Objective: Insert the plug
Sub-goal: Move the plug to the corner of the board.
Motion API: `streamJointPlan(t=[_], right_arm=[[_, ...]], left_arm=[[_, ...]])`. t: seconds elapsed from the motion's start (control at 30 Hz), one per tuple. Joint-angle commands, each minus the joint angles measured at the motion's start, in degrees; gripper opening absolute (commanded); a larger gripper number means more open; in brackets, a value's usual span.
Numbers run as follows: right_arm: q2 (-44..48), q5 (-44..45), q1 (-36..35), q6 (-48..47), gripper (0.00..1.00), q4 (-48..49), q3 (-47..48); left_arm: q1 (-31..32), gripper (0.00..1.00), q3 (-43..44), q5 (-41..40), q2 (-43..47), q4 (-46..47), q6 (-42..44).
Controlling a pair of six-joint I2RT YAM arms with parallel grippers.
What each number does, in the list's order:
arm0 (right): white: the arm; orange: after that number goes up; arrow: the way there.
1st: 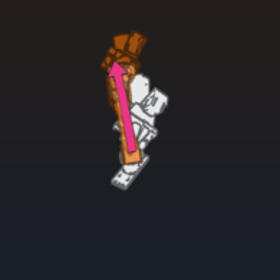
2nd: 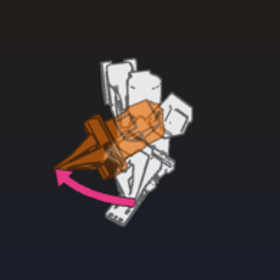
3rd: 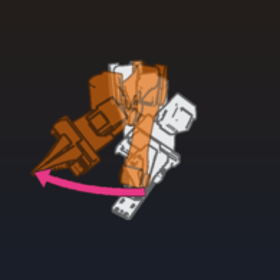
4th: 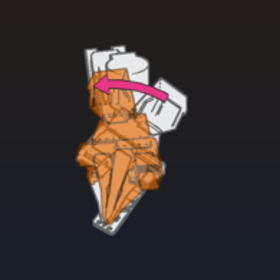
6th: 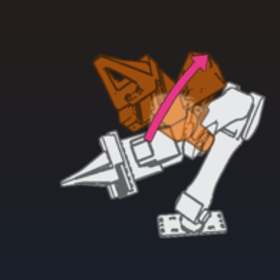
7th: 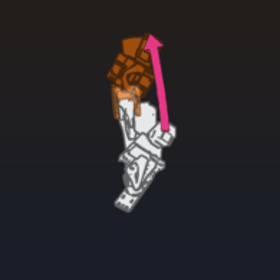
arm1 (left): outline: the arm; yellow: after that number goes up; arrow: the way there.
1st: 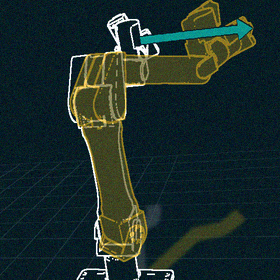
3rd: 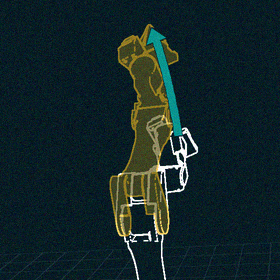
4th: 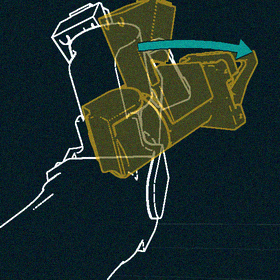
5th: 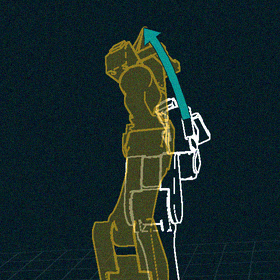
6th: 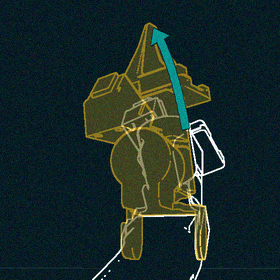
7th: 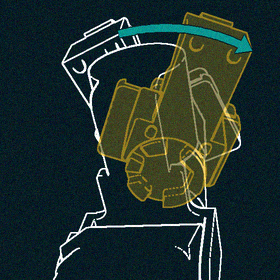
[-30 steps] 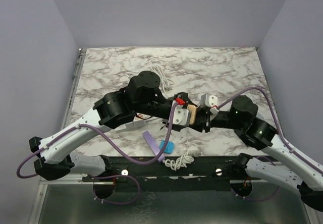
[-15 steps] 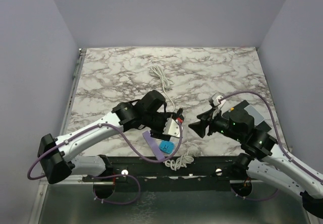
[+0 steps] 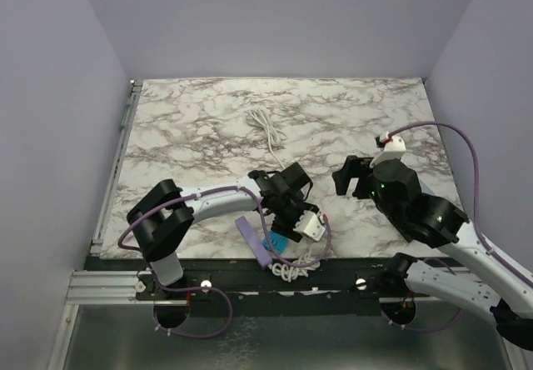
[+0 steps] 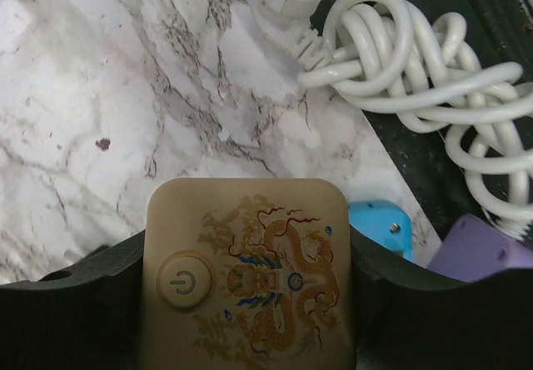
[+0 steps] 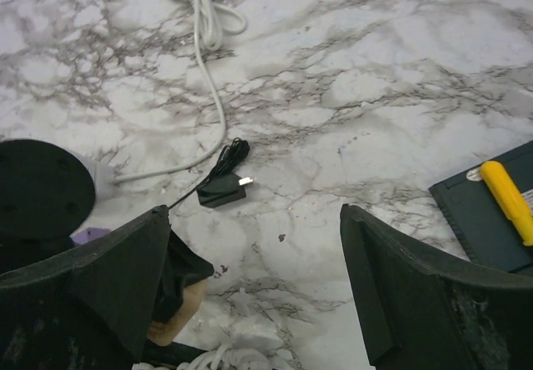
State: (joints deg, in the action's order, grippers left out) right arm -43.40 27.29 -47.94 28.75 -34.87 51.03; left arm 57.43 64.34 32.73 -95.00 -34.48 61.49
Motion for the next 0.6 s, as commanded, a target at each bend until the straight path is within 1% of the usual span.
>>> streamJointPlan(t=[0.0,0.17,0.2,0.23,0.27,0.3,0.33,0.37,0.4,0.43,0.47,0.57], right_arm=[[-0.28,11.38,-0.26,4.73,0.88,-9.44,4.69],[1.02,12.09,-0.31,4.66,0.89,-9.29,4.66],[1.11,12.11,-0.26,4.60,0.89,-9.25,4.62],[1.20,12.13,-0.30,4.52,0.89,-9.25,4.46],[1.13,12.31,-0.30,4.48,0.89,-9.29,4.33],[1.00,12.35,-0.27,4.49,0.89,-9.26,4.20],[0.86,12.27,-0.30,4.54,0.90,-9.21,3.99],[0.78,12.08,-0.30,4.60,0.90,-9.06,3.73],[0.69,11.82,-0.23,4.71,0.90,-8.82,3.38],[0.68,11.46,-0.29,4.75,0.91,-8.43,2.83],[0.68,11.11,-0.31,4.81,0.91,-7.99,2.42],[0.59,10.26,-0.25,4.78,0.93,-7.26,1.45]], left_arm=[[1.03,0.00,3.91,3.26,-5.40,4.90,4.81],[1.20,0.00,4.08,2.55,-9.46,10.43,4.95],[1.21,0.02,4.53,2.26,-10.22,11.05,4.60],[1.20,0.07,5.25,1.92,-10.91,11.32,4.41],[1.19,0.16,5.69,1.57,-11.32,11.61,4.35],[1.14,0.30,5.93,1.24,-11.50,12.00,4.41],[1.11,0.51,6.11,0.99,-11.52,12.27,4.51],[1.08,0.69,6.22,0.66,-11.46,12.39,4.72],[0.99,0.77,6.30,0.34,-11.25,12.49,4.77],[0.80,0.92,6.39,0.13,-10.81,12.50,4.62],[0.46,0.98,6.33,-0.01,-9.98,12.46,4.29],[-0.82,0.99,5.29,0.00,-5.69,12.02,2.92]])
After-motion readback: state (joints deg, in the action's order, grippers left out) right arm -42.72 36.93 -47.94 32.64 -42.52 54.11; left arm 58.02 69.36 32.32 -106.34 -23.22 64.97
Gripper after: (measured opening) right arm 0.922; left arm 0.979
